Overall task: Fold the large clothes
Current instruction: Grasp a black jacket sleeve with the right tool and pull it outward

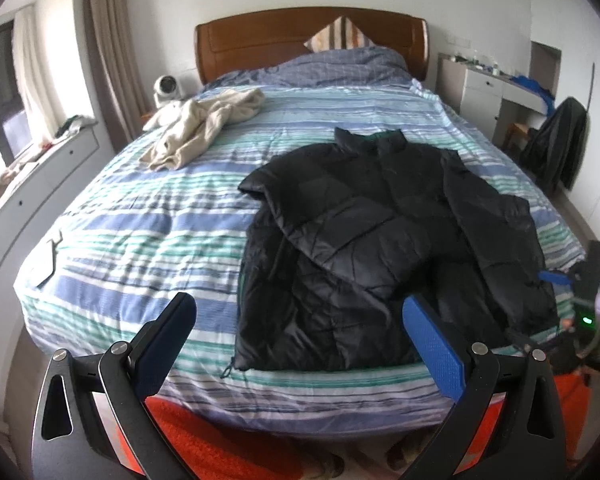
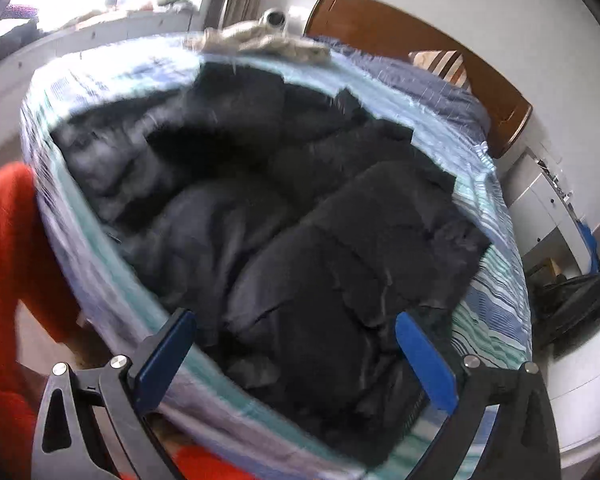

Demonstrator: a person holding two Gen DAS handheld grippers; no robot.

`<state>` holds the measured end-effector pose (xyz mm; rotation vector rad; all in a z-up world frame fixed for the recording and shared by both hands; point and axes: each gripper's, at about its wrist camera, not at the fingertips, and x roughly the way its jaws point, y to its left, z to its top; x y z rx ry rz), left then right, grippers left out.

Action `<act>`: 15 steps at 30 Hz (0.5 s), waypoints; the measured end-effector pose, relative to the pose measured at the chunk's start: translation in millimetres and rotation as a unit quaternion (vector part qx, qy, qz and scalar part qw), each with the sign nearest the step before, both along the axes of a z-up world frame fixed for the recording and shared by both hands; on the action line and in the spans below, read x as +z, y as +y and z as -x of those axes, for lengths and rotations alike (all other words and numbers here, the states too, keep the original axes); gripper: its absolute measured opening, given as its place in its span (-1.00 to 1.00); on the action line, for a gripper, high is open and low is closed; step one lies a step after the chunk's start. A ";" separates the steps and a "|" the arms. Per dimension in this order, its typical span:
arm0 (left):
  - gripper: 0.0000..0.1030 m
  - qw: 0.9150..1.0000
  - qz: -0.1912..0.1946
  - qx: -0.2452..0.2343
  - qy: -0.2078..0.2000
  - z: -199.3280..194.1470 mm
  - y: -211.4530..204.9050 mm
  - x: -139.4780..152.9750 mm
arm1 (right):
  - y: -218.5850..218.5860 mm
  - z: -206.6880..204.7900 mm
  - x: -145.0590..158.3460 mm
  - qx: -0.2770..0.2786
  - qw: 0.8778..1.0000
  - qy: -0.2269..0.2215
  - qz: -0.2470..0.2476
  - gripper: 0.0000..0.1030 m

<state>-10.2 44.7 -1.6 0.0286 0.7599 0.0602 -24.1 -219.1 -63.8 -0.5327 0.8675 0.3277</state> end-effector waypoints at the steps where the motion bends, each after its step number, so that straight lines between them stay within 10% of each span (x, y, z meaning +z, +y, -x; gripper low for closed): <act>1: 0.99 1.000 0.001 0.004 0.006 -0.3 1.2 -2.6 | -5.1 -6.0 -5.0 -0.011 1.000 0.009 -0.006 0.94; 6: 0.99 1.000 -0.002 0.017 0.025 2.3 11.2 -12.1 | -34.9 -9.9 21.9 -0.086 0.988 0.038 -0.124 -0.55; 15: 0.99 1.000 -0.006 -0.012 0.021 -1.1 -4.5 -10.0 | -159.3 17.2 177.4 -0.223 0.938 -0.133 -0.231 -0.65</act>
